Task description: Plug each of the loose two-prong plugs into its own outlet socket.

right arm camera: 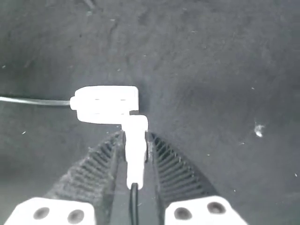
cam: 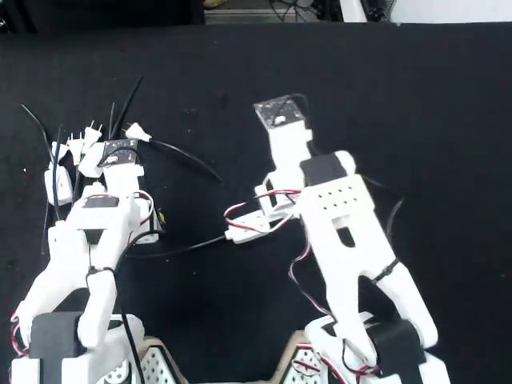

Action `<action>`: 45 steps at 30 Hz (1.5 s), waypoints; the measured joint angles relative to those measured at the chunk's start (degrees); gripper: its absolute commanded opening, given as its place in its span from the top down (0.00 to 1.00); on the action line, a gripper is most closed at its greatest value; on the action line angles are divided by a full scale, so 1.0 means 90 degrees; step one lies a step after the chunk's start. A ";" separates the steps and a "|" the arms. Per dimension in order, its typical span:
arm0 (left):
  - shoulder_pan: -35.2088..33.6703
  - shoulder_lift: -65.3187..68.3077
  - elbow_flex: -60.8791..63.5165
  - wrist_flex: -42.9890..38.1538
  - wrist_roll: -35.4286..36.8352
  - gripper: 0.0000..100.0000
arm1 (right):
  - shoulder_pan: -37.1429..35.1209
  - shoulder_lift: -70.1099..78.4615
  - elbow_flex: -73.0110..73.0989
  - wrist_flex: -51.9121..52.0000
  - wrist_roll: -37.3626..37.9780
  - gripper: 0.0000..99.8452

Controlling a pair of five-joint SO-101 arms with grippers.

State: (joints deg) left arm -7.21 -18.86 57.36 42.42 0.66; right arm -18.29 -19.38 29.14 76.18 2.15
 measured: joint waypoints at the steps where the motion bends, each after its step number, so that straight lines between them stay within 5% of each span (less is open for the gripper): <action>1: 0.0000 -0.0020 0.0059 -0.0068 0.0000 0.82 | -0.0098 0.0156 -0.0176 0.0127 0.0000 0.99; 26: 0.0186 -0.1289 0.1309 -0.1016 0.0068 0.82 | -0.0381 0.3604 -0.3702 0.2305 0.0010 0.99; 45: 0.0684 -0.1563 0.1573 -0.1026 -0.0254 0.82 | -0.0381 0.3653 -0.2999 0.1348 -0.0410 0.99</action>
State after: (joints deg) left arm -1.05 -32.92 71.52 33.19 -1.63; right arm -21.71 13.49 2.15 88.31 -1.54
